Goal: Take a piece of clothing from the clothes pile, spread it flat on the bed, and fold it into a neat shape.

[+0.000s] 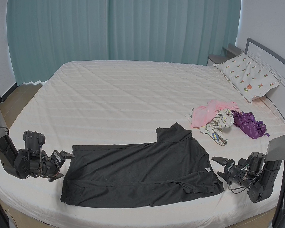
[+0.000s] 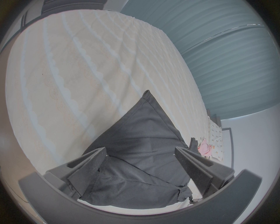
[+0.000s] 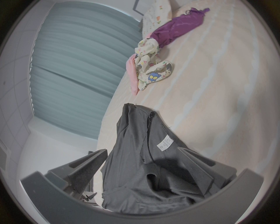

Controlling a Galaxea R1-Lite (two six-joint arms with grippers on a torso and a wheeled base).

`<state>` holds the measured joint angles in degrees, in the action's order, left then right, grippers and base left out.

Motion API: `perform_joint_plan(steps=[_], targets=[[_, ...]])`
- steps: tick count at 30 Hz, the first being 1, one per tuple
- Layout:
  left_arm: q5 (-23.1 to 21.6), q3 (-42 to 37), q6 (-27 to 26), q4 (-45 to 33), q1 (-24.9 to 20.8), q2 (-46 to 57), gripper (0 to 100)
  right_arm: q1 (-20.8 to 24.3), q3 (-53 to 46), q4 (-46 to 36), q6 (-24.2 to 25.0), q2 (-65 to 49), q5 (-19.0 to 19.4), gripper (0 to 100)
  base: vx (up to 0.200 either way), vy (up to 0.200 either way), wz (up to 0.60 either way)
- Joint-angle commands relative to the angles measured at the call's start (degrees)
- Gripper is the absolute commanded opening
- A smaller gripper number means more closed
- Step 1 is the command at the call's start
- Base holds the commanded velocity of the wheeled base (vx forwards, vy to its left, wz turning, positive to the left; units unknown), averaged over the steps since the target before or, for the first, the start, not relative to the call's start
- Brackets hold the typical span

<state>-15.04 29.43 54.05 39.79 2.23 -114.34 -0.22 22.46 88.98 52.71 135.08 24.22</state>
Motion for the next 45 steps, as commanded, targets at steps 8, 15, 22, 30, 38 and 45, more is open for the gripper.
perform_joint_plan(steps=[8, 15, 22, 30, 38, 45], targets=[[-5.17, -0.95, 0.79, 0.38, 2.87, 0.43, 100, 0.48, 0.04, 0.58, 3.19, 0.09, 0.74, 100, 0.15, 0.0, 0.0], [-5.26, -1.13, 1.05, 0.38, 2.87, 0.34, 100, 0.57, 0.13, 0.58, 3.1, 0.88, 1.62, 100, 0.086, 0.0, 0.0], [-5.26, -1.13, 1.85, 0.38, 2.87, 0.25, 100, 0.57, 0.04, 0.58, 3.01, 0.97, 1.62, 100, 0.0, 0.0, 0.0], [-5.26, -1.04, 2.11, 0.46, 2.78, -0.1, 100, 0.66, 0.04, 0.58, 2.92, 0.97, 1.62, 100, 0.0, -0.175, 0.0], [-5.17, -0.78, 2.37, 0.55, 2.87, -0.1, 100, 0.66, -0.04, 0.58, 2.92, 0.97, 1.53, 100, 0.0, -0.05, 0.0], [-4.56, -0.6, 2.28, 0.64, 3.04, 0.25, 100, 0.66, -0.04, 0.58, 2.92, 1.06, 1.53, 100, 0.0, 0.0, 0.0]])
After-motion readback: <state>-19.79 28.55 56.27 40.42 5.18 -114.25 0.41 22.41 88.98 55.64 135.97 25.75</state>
